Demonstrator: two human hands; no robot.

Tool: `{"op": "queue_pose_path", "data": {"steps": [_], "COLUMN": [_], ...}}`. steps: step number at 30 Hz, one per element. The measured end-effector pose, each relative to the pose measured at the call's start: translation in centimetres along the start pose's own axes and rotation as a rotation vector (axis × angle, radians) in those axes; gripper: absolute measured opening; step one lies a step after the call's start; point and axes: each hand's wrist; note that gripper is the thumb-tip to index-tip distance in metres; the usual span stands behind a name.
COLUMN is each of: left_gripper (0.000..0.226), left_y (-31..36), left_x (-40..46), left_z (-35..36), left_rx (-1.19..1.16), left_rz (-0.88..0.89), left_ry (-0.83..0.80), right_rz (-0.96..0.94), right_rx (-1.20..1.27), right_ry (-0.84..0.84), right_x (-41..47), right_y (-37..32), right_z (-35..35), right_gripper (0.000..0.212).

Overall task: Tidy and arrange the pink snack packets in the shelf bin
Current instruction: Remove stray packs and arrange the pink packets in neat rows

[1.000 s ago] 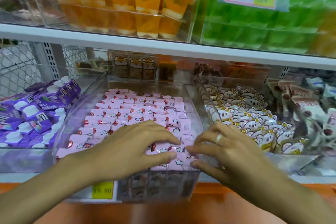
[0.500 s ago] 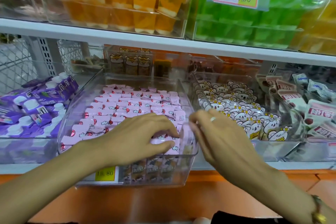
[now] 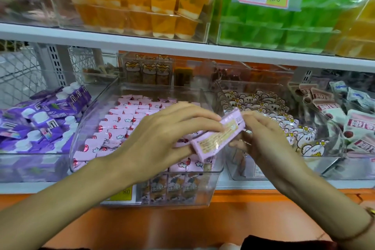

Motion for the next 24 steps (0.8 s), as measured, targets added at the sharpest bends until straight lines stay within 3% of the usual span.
{"op": "queue_pose_path", "data": {"steps": [2, 4, 7, 9, 13, 20, 24], "left_gripper": [0.035, 0.028, 0.032, 0.038, 0.041, 0.043, 0.057], "left_y": [-0.1, 0.2, 0.2, 0.1, 0.7, 0.5, 0.0], "left_x": [0.0, 0.1, 0.3, 0.4, 0.8, 0.6, -0.9], "left_z": [-0.1, -0.2, 0.1, 0.3, 0.3, 0.2, 0.5], "left_rx": [-0.069, -0.237, -0.418, -0.409, -0.274, -0.316, -0.218], "left_rz": [-0.06, -0.269, -0.53, -0.593, -0.578, -0.564, -0.586], "left_ry": [0.027, 0.095, 0.139, 0.099, -0.018, -0.008, -0.301], "right_rz": [0.055, 0.006, -0.287, -0.432, -0.593, -0.714, -0.637], "right_rx": [-0.029, -0.151, -0.398, -0.48, -0.664, -0.581, -0.333], "right_ry": [-0.03, 0.024, 0.133, 0.077, -0.038, -0.115, 0.032], "right_x": [0.3, 0.5, 0.2, -0.3, -1.0, -1.1, -0.5], "right_y": [-0.2, -0.5, -0.5, -0.3, 0.1, 0.0, 0.2], "right_z": [0.0, -0.3, -0.7, -0.5, 0.5, 0.2, -0.7], "right_gripper": [0.023, 0.029, 0.022, 0.019, 0.036, 0.028, 0.021]}}
Point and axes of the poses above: each hand's wrist, its own x-axis towards the middle knuckle, its own z-axis out of the palm, y = z × x, and after that the axes turned 8 degrees about z, right-handed
